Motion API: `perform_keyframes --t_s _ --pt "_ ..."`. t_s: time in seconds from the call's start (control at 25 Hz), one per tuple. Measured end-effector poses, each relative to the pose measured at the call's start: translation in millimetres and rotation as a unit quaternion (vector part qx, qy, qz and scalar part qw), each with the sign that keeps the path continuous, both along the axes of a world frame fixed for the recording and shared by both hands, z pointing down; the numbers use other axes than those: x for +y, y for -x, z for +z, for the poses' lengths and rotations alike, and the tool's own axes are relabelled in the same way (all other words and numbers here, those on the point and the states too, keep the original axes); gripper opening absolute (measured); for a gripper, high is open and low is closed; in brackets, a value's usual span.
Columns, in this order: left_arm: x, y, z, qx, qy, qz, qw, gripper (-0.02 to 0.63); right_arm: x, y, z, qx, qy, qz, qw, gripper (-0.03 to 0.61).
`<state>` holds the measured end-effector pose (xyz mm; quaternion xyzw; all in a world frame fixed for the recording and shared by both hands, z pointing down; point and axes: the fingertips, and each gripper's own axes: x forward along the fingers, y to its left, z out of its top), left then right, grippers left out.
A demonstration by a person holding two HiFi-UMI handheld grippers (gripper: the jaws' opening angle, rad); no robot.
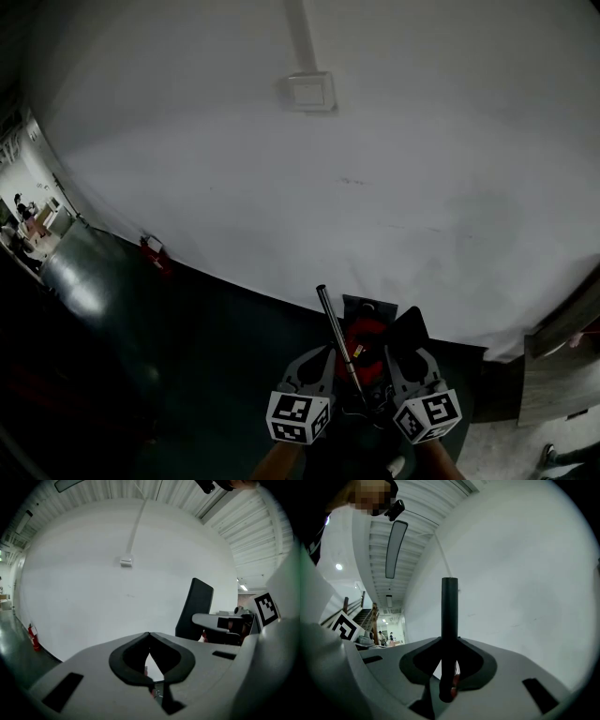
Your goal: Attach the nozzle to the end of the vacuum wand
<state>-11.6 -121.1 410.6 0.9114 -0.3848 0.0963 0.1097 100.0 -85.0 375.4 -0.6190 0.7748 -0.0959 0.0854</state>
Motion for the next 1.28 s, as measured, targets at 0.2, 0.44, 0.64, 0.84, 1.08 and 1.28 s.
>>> perform_keyframes --t_s 0.2,0.44,0.64,0.84,1.08,1.28 --pt "-51 8 23 -0.002 0.014 0.011 0.9999 0.003 -51 8 19 -0.004 0.009 0.018 1.000 0.095" --pt "-93 18 41 -0.005 0.023 0.014 0.9996 0.003 -90 14 26 -0.004 0.007 0.025 1.000 0.095" --pt "-118 20 51 0.001 0.029 0.010 0.9995 0.003 -113 14 31 0.000 0.008 0.029 1.000 0.095" --pt "-138 21 70 0.007 0.042 0.007 0.9991 0.003 -134 12 34 0.002 0.006 0.032 0.999 0.095" --pt "-163 16 95 0.021 0.052 0.019 0.9982 0.003 -154 9 43 0.000 0.006 0.041 0.999 0.095" --pt "-183 14 123 0.031 0.060 0.023 0.9975 0.005 -168 7 48 0.001 0.005 0.051 0.999 0.095"
